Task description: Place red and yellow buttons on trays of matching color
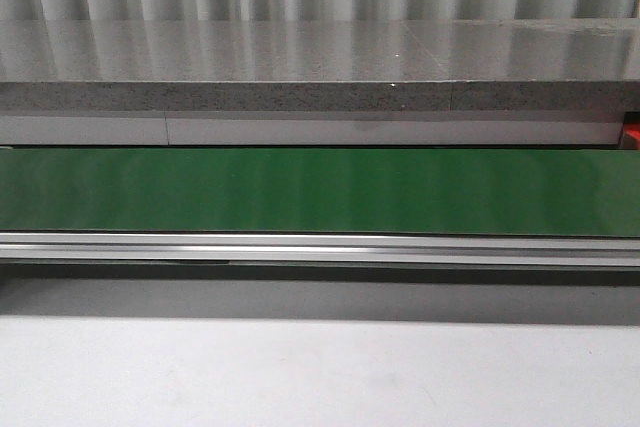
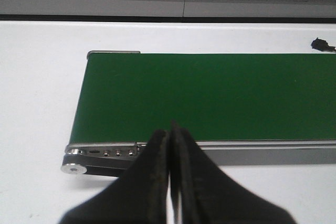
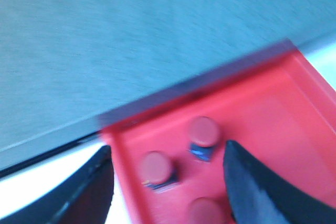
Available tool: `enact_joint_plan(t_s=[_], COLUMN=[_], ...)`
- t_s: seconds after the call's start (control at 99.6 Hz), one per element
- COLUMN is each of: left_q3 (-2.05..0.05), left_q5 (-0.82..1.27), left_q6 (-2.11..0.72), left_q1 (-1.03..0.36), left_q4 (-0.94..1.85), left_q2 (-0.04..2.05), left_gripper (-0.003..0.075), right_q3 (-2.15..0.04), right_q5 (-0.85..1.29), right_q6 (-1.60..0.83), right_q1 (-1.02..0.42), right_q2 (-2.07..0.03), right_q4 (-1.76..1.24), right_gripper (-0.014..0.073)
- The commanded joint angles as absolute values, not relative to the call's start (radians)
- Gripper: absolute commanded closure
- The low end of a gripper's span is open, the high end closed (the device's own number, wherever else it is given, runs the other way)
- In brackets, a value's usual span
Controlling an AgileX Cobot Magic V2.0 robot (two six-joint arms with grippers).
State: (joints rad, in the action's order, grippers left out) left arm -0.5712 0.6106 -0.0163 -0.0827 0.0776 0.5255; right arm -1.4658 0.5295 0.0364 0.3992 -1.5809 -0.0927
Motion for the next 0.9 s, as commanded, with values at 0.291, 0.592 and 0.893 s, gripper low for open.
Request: enact_joint_plan(t_s=[0.291,0.592,0.893], left_q3=[-0.6,-0.6,-0.6], left_q5=[0.541,0.541,0.541], left_q6=[-0.017,-0.017,-0.017], left_q1=[-0.091,-0.091,-0.091], left_q4=[0.083,0.083,0.083], left_q2=[0.526,0.526,0.526], left_gripper=[0.0739,0.0739,0.0739], right_q3=[-1.16,-0.907,-0.807], right_q5=[0.488,0.641,0.704], right_q6=[-0.007,-0.009,-0.009], right_q1=[0.113,0.018,0.018], right_q2=[-1.125,-0.84,-0.647], right_q4=[-0.097,-0.097,-0.097], right_gripper=[0.0131,0.0262,0.0716])
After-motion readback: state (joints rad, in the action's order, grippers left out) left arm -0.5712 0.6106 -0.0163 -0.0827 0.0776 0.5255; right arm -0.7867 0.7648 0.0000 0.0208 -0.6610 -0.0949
